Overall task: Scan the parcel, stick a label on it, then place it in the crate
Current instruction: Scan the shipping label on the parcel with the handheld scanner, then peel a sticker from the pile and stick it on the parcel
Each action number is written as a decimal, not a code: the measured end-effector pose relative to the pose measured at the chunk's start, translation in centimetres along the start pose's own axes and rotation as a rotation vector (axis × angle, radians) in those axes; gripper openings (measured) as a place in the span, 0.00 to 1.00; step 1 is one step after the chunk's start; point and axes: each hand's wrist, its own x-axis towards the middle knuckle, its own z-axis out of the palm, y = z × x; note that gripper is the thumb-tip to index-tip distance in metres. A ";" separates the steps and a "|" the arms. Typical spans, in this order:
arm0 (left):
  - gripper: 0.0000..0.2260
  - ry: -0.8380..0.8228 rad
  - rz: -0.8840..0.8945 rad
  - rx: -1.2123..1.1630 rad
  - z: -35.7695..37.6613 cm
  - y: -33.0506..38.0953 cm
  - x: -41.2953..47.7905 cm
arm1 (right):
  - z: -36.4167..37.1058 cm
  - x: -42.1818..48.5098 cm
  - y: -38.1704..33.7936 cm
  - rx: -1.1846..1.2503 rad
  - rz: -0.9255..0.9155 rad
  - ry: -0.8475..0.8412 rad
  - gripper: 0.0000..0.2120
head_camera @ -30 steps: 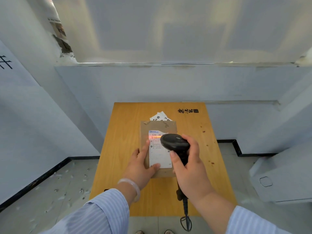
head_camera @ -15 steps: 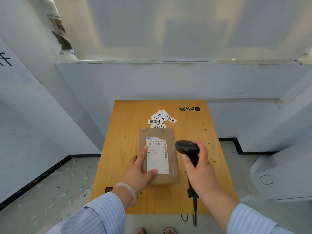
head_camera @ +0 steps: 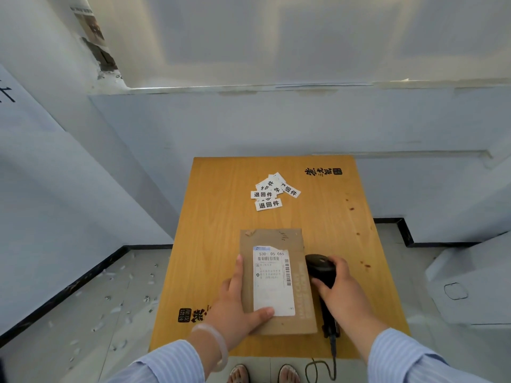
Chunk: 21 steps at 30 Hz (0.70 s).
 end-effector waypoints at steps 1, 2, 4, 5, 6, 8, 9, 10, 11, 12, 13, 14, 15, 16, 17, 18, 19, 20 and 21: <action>0.54 -0.005 -0.005 -0.007 -0.2 -0.1 0.1 | 0.0 0.1 0.0 -0.009 -0.004 -0.012 0.31; 0.53 -0.012 -0.009 -0.025 -0.4 -0.1 0.3 | 0.0 0.2 -0.1 -0.016 -0.001 -0.026 0.32; 0.51 -0.013 -0.015 -0.079 -1.2 -0.2 0.8 | -0.5 0.3 -0.4 -0.025 0.029 -0.056 0.35; 0.48 0.005 -0.015 -0.110 -1.9 -0.1 1.2 | -1.0 0.3 -0.5 -0.039 0.038 -0.059 0.35; 0.45 0.045 -0.011 -0.146 -2.7 0.0 1.7 | -1.6 0.2 -0.5 -0.064 0.035 -0.049 0.34; 0.36 0.175 0.022 -0.207 -4.8 0.5 3.5 | -3.3 0.2 -0.7 -0.119 0.012 -0.008 0.32; 0.31 0.244 0.047 -0.212 -5.9 0.7 4.7 | -4.1 0.5 -1.0 -0.133 0.001 0.014 0.30; 0.25 0.303 0.069 -0.188 -7.0 1.1 6.0 | -4.8 1.2 -1.4 -0.141 -0.010 0.031 0.28; 0.21 0.340 0.083 -0.149 -8.0 1.4 7.4 | -5.3 2.1 -2.0 -0.151 -0.027 0.040 0.25; 0.17 0.348 0.090 -0.114 -8.7 1.8 8.9 | -5.6 3.2 -2.7 -0.162 -0.051 0.033 0.22; 0.15 0.325 0.095 -0.089 -9.2 2.2 10.4 | -5.7 4.4 -3.5 -0.172 -0.081 0.014 0.19; 0.13 0.284 0.097 -0.070 -9.5 2.5 11.9 | -5.6 5.7 -4.4 -0.179 -0.116 -0.009 0.18; 0.12 0.239 0.098 -0.052 -9.6 2.8 13.3 | -5.4 7.0 -5.2 -0.185 -0.150 -0.029 0.16; 0.11 0.199 0.097 -0.031 -9.5 3.0 14.7 | -5.1 8.3 -6.0 -0.195 -0.179 -0.043 0.15; 0.11 0.167 0.099 -0.002 -9.3 3.2 15.9 | -4.6 9.5 -6.8 -0.208 -0.201 -0.058 0.15; 0.10 0.143 0.106 0.032 -9.0 3.4 17.1 | -4.1 10.6 -7.4 -0.223 -0.220 -0.076 0.15; 0.10 0.125 0.113 0.068 -8.7 3.5 18.3 | -3.6 11.5 -7.9 -0.238 -0.237 -0.097 0.15; 0.10 0.113 0.118 0.103 -8.3 3.6 19.3 | -3.0 12.3 -8.2 -0.250 -0.251 -0.114 0.15; 0.10 0.108 0.119 0.133 -7.9 3.6 20.2 | -2.4 13.0 -8.5 -0.258 -0.255 -0.125 0.16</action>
